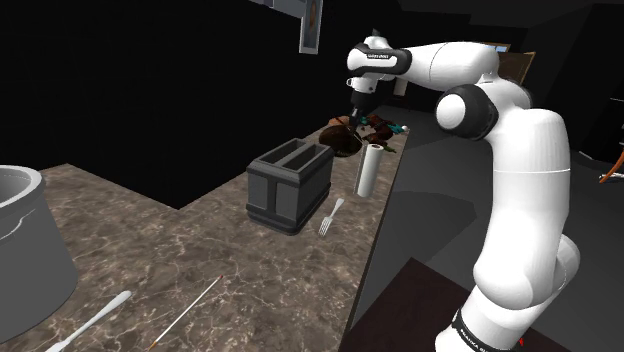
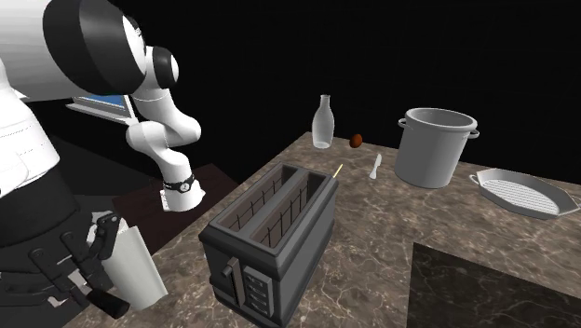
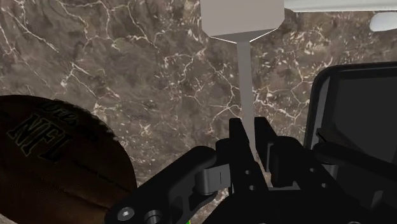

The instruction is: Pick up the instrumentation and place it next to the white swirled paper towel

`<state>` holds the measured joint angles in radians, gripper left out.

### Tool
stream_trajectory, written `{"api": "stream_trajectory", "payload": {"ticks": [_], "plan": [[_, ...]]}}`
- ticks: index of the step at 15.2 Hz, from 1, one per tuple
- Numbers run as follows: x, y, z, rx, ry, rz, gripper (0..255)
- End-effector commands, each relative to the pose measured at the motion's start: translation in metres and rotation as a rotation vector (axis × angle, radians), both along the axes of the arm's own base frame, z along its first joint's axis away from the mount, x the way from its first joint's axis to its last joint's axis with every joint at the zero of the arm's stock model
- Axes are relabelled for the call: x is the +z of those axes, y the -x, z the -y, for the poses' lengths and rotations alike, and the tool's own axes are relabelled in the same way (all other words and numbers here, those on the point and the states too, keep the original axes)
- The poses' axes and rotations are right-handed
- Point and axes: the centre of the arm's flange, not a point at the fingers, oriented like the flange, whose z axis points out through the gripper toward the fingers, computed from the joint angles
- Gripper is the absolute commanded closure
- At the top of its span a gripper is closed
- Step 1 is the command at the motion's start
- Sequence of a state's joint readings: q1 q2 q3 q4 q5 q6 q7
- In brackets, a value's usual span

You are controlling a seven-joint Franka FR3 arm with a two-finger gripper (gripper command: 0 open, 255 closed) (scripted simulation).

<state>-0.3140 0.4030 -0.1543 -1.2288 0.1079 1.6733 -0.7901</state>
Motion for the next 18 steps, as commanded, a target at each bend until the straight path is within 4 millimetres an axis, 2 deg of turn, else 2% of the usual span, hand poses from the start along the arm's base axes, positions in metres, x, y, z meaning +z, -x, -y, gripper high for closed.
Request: {"api": "stream_trajectory", "payload": {"ticks": [1, 18], "plan": [[-0.011, 0.000, 0.001, 0.000, 0.000, 0.000, 255], [-0.101, 0.000, 0.001, 0.000, 0.000, 0.000, 255]]}}
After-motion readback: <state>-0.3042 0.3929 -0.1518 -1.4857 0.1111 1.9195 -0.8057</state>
